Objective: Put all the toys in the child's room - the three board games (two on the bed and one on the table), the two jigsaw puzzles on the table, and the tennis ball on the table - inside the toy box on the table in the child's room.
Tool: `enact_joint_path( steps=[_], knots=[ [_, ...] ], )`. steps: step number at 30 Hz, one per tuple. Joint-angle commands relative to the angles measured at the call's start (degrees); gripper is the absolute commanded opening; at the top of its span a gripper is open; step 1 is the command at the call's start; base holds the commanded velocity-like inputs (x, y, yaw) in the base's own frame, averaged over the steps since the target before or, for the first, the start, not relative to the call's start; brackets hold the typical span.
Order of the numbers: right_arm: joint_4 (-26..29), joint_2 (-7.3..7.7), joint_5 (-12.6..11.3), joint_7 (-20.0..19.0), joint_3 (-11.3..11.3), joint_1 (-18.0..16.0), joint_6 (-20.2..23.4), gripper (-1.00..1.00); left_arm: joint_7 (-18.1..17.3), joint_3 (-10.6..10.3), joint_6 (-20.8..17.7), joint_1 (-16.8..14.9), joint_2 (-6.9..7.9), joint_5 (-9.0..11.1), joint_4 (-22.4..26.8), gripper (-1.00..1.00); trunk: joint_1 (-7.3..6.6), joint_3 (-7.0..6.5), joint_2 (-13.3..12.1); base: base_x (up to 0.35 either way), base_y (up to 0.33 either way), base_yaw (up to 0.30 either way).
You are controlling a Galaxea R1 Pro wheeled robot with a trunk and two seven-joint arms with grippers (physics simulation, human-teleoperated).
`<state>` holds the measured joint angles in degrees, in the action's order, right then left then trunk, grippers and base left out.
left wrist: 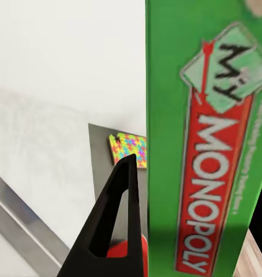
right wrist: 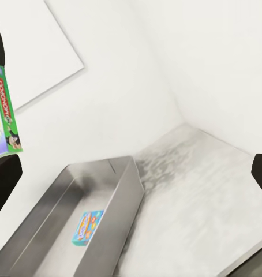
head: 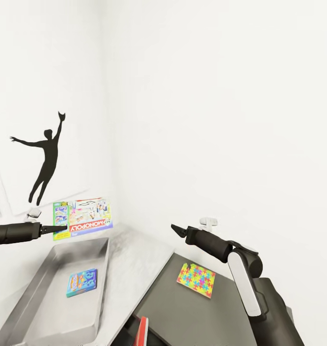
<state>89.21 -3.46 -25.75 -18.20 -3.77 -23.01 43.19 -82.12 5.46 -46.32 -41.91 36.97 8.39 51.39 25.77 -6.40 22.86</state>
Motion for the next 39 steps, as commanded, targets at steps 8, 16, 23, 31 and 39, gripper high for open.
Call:
enact_joint_path(
  steps=[8,16,23,31,39],
  knots=[
    [-0.2,0.03,-0.4,-0.2,0.1,0.0,0.3,1.00,-0.1,0.0,-0.6,0.0,0.01,0.0,0.0,-1.00,0.02,0.03,0.1,-0.031,0.000,0.000],
    [-0.2,0.04,-0.7,-0.2,0.1,0.0,0.3,1.00,-0.1,-0.1,-0.6,0.0,0.03,0.0,0.0,-1.00,0.02,0.03,0.1,-0.001,0.000,0.000],
    [-0.2,0.03,-0.8,-0.2,0.1,0.0,0.3,1.00,-0.1,-0.1,-0.6,0.0,0.04,0.0,0.0,-1.00,0.02,0.03,0.1,0.000,0.000,0.000],
    [-0.2,0.03,-0.8,-0.2,0.1,0.0,0.3,1.00,-0.1,-0.2,-0.6,0.0,0.03,0.0,0.0,-1.00,0.02,0.03,0.1,0.000,0.000,0.000],
    [-0.2,0.03,-0.8,-0.1,0.1,0.0,0.4,1.00,0.1,-0.5,-0.4,0.0,0.04,-1.0,-0.3,-1.00,0.02,0.03,0.1,0.000,0.000,0.000]
  ],
)
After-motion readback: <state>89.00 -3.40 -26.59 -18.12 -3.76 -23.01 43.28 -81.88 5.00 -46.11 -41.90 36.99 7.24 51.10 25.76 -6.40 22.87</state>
